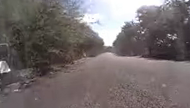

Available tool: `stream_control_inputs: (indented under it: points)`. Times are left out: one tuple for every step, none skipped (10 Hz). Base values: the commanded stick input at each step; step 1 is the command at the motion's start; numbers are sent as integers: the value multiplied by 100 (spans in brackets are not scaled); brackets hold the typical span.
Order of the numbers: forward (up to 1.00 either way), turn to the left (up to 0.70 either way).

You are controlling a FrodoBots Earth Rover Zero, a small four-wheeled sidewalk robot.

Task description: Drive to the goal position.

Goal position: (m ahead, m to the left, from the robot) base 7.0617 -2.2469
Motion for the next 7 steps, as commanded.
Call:
stream_control_inputs:
  points:
    - [50, 0]
    - [50, 0]
    - [50, 0]
    - [50, 0]
    - [50, 0]
    - [50, 0]
    - [50, 0]
